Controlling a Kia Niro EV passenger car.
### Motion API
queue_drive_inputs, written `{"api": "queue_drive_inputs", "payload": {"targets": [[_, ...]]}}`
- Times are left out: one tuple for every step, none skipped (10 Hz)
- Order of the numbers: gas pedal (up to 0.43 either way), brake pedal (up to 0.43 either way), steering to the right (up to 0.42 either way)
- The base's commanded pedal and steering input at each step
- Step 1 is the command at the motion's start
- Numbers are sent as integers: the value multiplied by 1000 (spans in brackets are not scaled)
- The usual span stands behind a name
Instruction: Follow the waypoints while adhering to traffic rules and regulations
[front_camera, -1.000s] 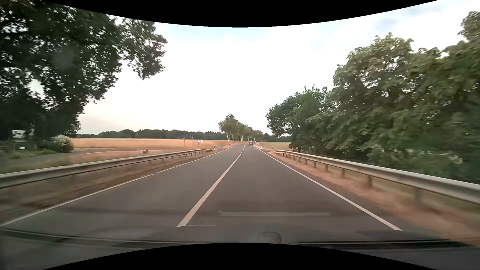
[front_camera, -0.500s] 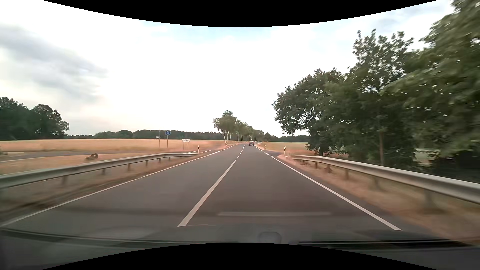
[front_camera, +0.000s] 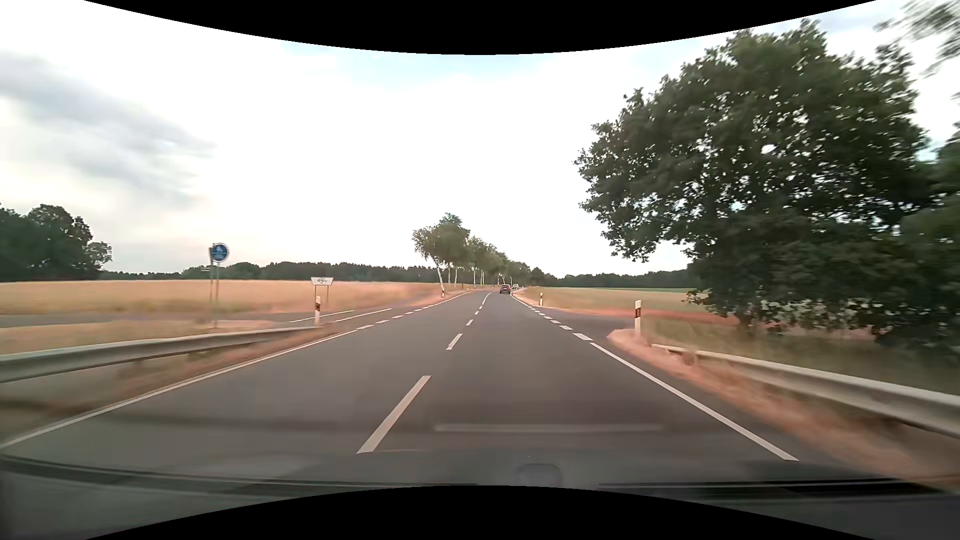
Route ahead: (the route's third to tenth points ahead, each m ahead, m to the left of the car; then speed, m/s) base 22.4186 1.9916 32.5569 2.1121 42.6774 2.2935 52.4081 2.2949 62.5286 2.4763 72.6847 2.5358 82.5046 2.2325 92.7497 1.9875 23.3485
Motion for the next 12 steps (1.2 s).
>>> {"api": "queue_drive_inputs", "payload": {"targets": [[0, 30, -1], [0, 43, -1], [0, 43, -1], [0, 49, -1], [0, 61, -1], [0, 67, -1], [0, 73, -2], [0, 79, -3], [0, 85, -3], [0, 85, -2], [0, 91, -2], [0, 91, -2]]}}
